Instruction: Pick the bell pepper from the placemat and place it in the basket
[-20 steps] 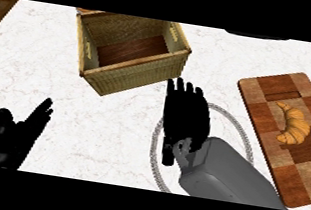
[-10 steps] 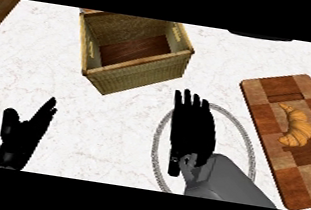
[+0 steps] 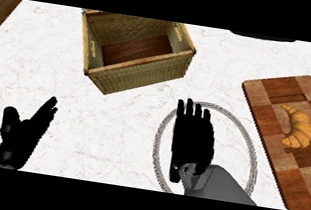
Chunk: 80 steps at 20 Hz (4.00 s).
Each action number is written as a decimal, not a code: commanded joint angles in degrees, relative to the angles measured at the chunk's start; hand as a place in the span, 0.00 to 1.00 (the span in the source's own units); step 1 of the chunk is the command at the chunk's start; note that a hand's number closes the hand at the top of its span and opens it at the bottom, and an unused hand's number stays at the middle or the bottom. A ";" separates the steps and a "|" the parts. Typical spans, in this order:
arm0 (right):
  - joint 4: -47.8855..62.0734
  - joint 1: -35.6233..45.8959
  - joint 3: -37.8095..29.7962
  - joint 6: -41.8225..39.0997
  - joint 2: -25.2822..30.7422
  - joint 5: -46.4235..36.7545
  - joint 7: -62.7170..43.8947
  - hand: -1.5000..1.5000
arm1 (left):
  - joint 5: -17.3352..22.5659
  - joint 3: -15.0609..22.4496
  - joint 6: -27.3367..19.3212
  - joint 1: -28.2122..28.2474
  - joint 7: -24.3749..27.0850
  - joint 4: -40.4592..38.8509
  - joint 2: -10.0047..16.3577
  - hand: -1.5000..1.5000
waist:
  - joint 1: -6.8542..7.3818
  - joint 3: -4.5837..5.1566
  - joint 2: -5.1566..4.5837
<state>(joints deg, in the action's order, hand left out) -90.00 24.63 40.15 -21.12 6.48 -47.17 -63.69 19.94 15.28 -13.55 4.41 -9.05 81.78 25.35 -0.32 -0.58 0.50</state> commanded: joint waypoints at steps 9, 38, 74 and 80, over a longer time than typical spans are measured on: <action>5.24 -4.60 -3.50 -4.45 -3.16 -4.95 -5.21 0.00 | -1.51 0.98 0.88 2.66 -0.92 -3.41 -2.15 0.50 | 0.12 0.62 -0.46; 6.26 -8.24 -6.00 -7.32 -0.99 -18.79 9.85 1.00 | -3.48 -5.08 6.57 0.85 0.68 -7.95 -4.54 0.50 | 0.07 0.63 -0.51; 4.12 56.03 -15.86 35.17 -6.45 13.04 -12.54 1.00 | -7.18 -1.36 3.99 -0.09 -7.06 -1.14 -5.43 0.50 | 3.50 0.82 -0.16; 21.32 66.75 -21.51 35.03 -6.46 16.61 -7.69 1.00 | -5.97 -3.36 6.07 0.01 -5.11 -2.87 -4.61 0.50 | 3.37 0.88 -0.79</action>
<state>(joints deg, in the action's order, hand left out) -77.10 84.39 22.00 13.34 0.37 -33.02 -64.83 13.38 12.12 -8.42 3.15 -13.61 82.55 20.90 3.38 -0.15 0.26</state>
